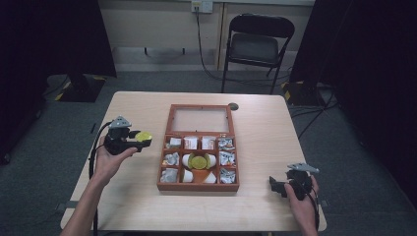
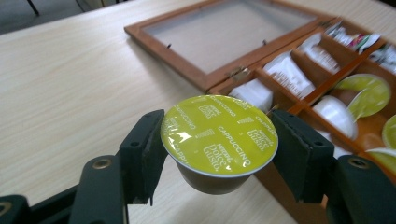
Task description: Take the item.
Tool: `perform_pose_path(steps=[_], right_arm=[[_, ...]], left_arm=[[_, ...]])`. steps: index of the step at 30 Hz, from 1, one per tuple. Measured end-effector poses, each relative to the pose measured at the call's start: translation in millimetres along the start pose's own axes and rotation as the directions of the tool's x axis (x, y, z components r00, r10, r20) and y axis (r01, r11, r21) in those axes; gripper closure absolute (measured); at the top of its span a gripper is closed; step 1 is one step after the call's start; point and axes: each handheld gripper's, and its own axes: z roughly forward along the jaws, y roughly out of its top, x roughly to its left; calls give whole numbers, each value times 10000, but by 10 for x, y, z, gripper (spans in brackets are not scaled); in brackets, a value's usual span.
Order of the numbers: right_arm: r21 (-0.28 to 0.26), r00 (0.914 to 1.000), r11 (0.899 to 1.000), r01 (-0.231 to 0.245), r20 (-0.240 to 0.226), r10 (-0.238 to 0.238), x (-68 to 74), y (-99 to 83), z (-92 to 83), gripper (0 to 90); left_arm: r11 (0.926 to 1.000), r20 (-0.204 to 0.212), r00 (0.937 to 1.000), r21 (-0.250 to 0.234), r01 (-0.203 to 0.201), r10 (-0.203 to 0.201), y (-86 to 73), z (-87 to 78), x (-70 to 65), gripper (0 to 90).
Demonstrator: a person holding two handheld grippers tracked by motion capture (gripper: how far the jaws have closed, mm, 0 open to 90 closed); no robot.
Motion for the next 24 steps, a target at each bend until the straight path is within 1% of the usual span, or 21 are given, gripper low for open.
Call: perform_pose_path(steps=[2,4,5,6,7,8,9,10,11,12,13,15,18,19,21,24], right_arm=[[0,10000,10000,0,1,0,0,0,0,0],[2,10000,10000,-1,-1,1,0,0,0,0],[1,10000,10000,1,-2,-1,0,0,0,0],[1,10000,10000,1,-2,-1,0,0,0,0],[1,10000,10000,2,-2,-2,0,0,0,0],[2,10000,10000,1,-2,-1,0,0,0,0],[2,10000,10000,2,-1,-2,0,0,0,0],[2,10000,10000,2,-1,-2,0,0,0,0],[0,10000,10000,3,0,-3,0,0,0,0],[0,10000,10000,3,0,-3,0,0,0,0],[0,10000,10000,0,-1,0,0,0,0,0],[-1,10000,10000,2,-1,-2,0,0,0,0],[1,10000,10000,1,-1,-1,0,0,0,0],[1,10000,10000,1,-1,-1,0,0,0,0],[1,10000,10000,1,0,-1,0,0,0,0],[1,10000,10000,0,-2,0,0,0,0,0]], left_arm=[[9997,-215,9997,199,-119,124,-27,34,14,382],[9995,-263,9996,303,-51,59,-62,66,42,382],[9995,-298,9995,311,54,-44,-89,90,57,382],[9995,-298,9995,311,54,-44,-89,90,57,382],[9990,-378,9992,431,116,-99,-109,120,67,382],[9990,-378,9992,431,116,-99,-109,120,67,382],[9988,-271,9994,425,240,-228,-129,155,74,382],[9988,-271,9994,425,240,-228,-129,155,74,382],[9982,-230,9995,560,207,-195,-151,195,66,382],[9982,-230,9995,560,207,-195,-151,195,66,382],[9972,-286,9996,734,110,-90,-170,229,65,382],[9958,-313,9994,896,206,-178,-209,289,76,382],[9947,-362,9990,987,295,-261,-232,321,88,381],[9941,-292,9986,976,464,-438,-250,343,90,381],[9920,-303,9987,1187,438,-405,-268,389,86,381],[9905,-238,9987,1295,467,-440,-284,428,78,381]])
